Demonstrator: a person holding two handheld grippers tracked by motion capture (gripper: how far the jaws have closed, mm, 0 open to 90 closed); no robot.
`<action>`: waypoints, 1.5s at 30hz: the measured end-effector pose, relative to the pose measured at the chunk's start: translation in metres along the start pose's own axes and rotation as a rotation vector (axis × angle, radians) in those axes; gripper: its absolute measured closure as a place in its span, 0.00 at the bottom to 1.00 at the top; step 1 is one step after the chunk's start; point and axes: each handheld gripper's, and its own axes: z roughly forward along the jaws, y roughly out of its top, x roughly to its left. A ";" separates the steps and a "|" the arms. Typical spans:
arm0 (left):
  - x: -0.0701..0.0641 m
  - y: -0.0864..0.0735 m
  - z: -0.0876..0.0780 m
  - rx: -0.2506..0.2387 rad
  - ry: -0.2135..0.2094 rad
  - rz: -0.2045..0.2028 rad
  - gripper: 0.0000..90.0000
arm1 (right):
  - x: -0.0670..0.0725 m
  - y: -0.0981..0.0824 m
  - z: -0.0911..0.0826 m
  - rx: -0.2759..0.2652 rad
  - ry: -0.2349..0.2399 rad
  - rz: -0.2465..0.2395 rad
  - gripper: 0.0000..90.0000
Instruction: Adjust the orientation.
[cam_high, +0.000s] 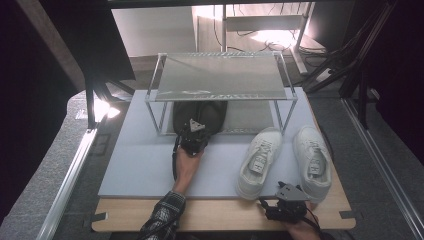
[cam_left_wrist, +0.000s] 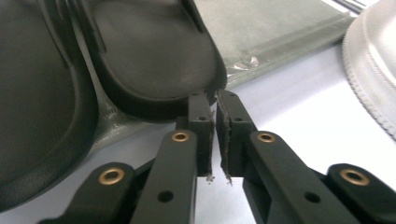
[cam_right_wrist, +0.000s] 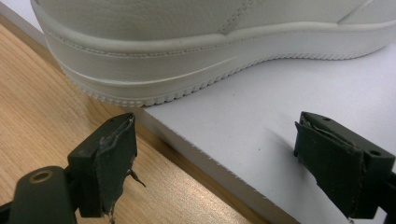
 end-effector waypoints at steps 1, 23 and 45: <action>-0.001 0.000 -0.002 -0.002 0.000 0.003 0.90 | 0.000 0.000 0.000 0.000 0.000 0.000 0.15; -0.002 -0.007 -0.050 -0.030 -0.052 0.035 0.47 | 0.001 0.000 0.000 0.002 -0.008 -0.006 0.15; -0.006 -0.027 -0.091 -0.033 -0.073 0.069 0.16 | 0.002 0.000 0.001 0.006 -0.012 -0.004 0.15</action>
